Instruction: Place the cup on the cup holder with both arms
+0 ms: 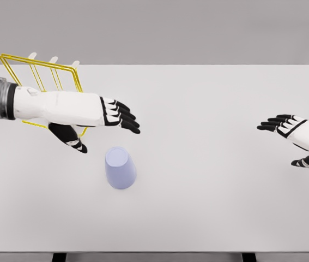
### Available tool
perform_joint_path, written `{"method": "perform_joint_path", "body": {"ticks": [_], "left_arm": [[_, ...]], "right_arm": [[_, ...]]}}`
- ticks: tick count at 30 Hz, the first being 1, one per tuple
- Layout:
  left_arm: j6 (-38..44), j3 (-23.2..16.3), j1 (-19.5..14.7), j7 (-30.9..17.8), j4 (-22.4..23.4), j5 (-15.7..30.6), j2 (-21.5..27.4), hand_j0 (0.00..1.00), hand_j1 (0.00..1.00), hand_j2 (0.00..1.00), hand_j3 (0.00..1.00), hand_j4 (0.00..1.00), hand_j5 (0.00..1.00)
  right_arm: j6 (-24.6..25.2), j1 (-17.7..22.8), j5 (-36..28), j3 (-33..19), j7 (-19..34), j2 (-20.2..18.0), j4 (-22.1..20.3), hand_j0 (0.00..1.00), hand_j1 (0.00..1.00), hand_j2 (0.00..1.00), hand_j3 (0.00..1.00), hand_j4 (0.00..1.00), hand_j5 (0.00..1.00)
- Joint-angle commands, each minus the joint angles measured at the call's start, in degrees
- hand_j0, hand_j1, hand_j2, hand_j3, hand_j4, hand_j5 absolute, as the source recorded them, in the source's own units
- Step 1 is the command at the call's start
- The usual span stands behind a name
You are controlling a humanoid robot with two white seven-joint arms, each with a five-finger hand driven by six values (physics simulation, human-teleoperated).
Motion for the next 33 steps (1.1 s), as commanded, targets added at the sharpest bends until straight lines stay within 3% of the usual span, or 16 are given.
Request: {"method": "perform_joint_path", "body": {"ticks": [1,16,33], "left_arm": [[0.15,-1.71,0.00,-0.02,0.18,-1.30,-0.98,1.00,1.00,1.00,1.00,1.00,1.00],[0.15,-4.69,0.79,0.59,3.69,-11.85,-6.43,1.00,1.00,1.00,1.00,1.00,1.00],[0.15,-6.63,2.37,0.68,5.36,-18.27,-9.51,0.99,0.99,0.99,0.99,0.99,0.99]], "right_arm": [[0.17,0.09,-0.37,-0.03,-0.03,-0.06,0.07,1.00,1.00,1.00,1.00,1.00,1.00],[0.17,0.44,-0.37,-0.38,-0.03,0.46,0.16,1.00,1.00,1.00,1.00,1.00,1.00],[0.17,0.62,-0.37,-0.38,-0.03,0.11,-0.11,1.00,1.00,1.00,1.00,1.00,1.00]]}}
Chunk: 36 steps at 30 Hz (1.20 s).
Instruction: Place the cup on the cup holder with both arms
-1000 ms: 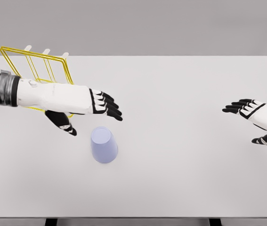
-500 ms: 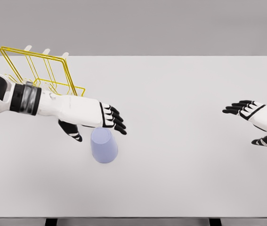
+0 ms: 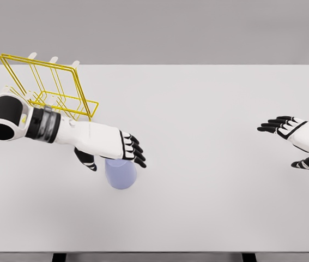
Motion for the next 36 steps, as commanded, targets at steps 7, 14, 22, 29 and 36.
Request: {"method": "perform_joint_path", "body": {"ticks": [7,14,22,29,36], "left_arm": [[0.12,0.09,0.09,0.03,-0.13,-1.55,-0.40,0.96,0.96,0.96,0.96,0.96,0.96],[0.12,0.17,0.09,0.11,-0.57,-3.14,-0.31,0.91,0.91,0.91,0.91,0.91,0.91],[0.12,0.00,0.09,1.26,-1.36,-3.22,-0.23,0.88,0.88,0.88,0.88,0.88,0.88],[0.12,-0.09,0.26,1.35,-1.63,-3.22,-0.22,0.67,0.67,0.67,0.67,0.67,0.67],[0.12,0.00,0.09,1.43,-1.80,-3.22,0.04,0.54,0.54,0.54,0.54,0.54,0.54]], "right_arm": [[0.17,-0.26,-0.38,0.01,-0.03,-0.17,0.00,1.00,1.00,1.00,1.00,1.00,1.00],[0.17,-0.26,-0.38,0.10,-0.03,0.45,-0.09,1.00,1.00,1.00,1.00,1.00,1.00],[0.17,-0.35,-0.38,0.19,-0.03,0.80,0.00,1.00,1.00,1.00,1.00,1.00,1.00],[0.17,-0.53,-0.38,0.19,-0.03,0.97,0.00,1.00,1.00,1.00,1.00,1.00,1.00],[0.17,-0.53,-0.38,0.28,-0.03,0.80,0.00,1.00,1.00,1.00,1.00,1.00,1.00]]}}
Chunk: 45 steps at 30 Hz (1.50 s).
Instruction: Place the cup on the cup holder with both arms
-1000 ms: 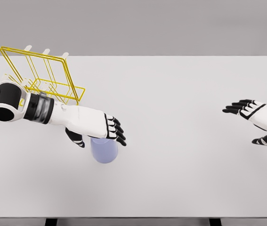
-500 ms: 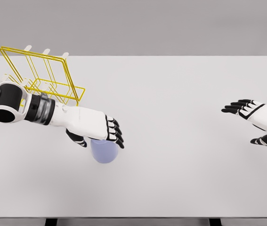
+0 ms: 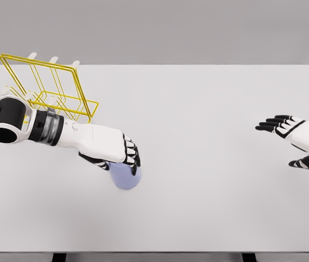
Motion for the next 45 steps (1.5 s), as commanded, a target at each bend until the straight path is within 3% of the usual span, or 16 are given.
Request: {"method": "perform_joint_path", "body": {"ticks": [1,16,25,40,45], "left_arm": [[0.07,0.15,0.00,0.06,-0.09,0.32,0.05,0.54,0.54,0.54,0.54,0.54,0.54],[0.07,3.75,-0.79,2.08,-1.41,3.30,3.39,0.54,0.54,0.54,0.54,0.54,0.54],[0.07,5.16,-1.76,2.08,-1.85,7.79,6.38,0.53,0.53,0.53,0.53,0.53,0.53],[0.07,13.33,-1.49,1.99,-2.90,13.24,12.36,0.53,0.53,0.53,0.53,0.53,0.53],[0.07,13.95,-1.67,2.08,-2.82,14.11,14.20,0.54,0.54,0.54,0.54,0.54,0.54]], "right_arm": [[0.17,0.09,-0.38,0.00,-0.03,-0.11,-0.02,1.00,1.00,1.00,1.00,1.00,1.00],[0.17,0.00,-0.38,0.00,-0.03,-0.29,0.07,1.00,1.00,1.00,1.00,1.00,1.00],[0.17,0.00,-0.38,0.00,-0.03,-0.20,0.07,1.00,1.00,1.00,1.00,1.00,1.00],[0.17,0.00,-0.29,0.00,-0.03,-0.02,-0.02,1.00,1.00,1.00,1.00,1.00,1.00],[0.17,0.00,-0.29,0.00,-0.03,-0.02,-0.02,1.00,1.00,1.00,1.00,1.00,1.00]]}}
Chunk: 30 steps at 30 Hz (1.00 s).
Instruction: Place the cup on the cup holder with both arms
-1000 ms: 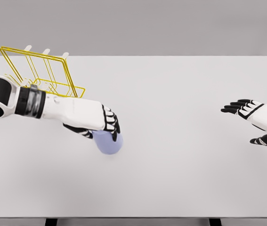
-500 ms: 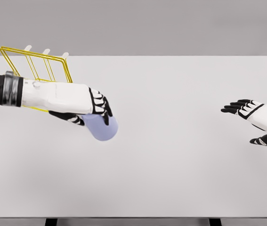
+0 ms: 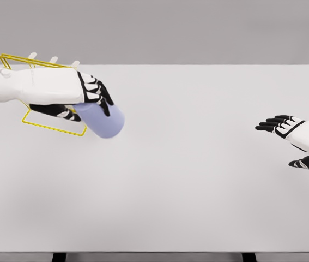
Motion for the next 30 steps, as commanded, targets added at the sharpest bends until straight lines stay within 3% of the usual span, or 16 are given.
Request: {"method": "perform_joint_path", "body": {"ticks": [1,5,15,30], "left_arm": [[0.13,1.08,0.17,0.00,0.03,1.21,1.36,0.54,0.54,0.54,0.54,0.54,0.54],[0.13,3.02,0.62,0.09,0.03,2.00,1.98,0.53,0.53,0.53,0.53,0.53,0.53],[0.13,3.63,0.35,0.00,0.74,2.00,5.76,0.54,0.54,0.54,0.54,0.54,0.54],[0.13,3.54,0.62,-0.09,3.81,0.07,7.43,0.54,0.54,0.54,0.54,0.54,0.54]], "right_arm": [[0.17,0.00,-0.38,0.00,-0.03,-0.05,-0.02,1.00,1.00,1.00,1.00,1.00,1.00],[0.17,0.00,-0.38,0.00,-0.03,-0.05,-0.02,1.00,1.00,1.00,1.00,1.00,1.00],[0.17,0.00,-0.38,0.00,-0.03,-0.40,0.07,1.00,1.00,1.00,1.00,1.00,1.00],[0.17,0.00,-0.38,0.00,-0.03,-0.40,0.16,1.00,1.00,1.00,1.00,1.00,1.00]]}}
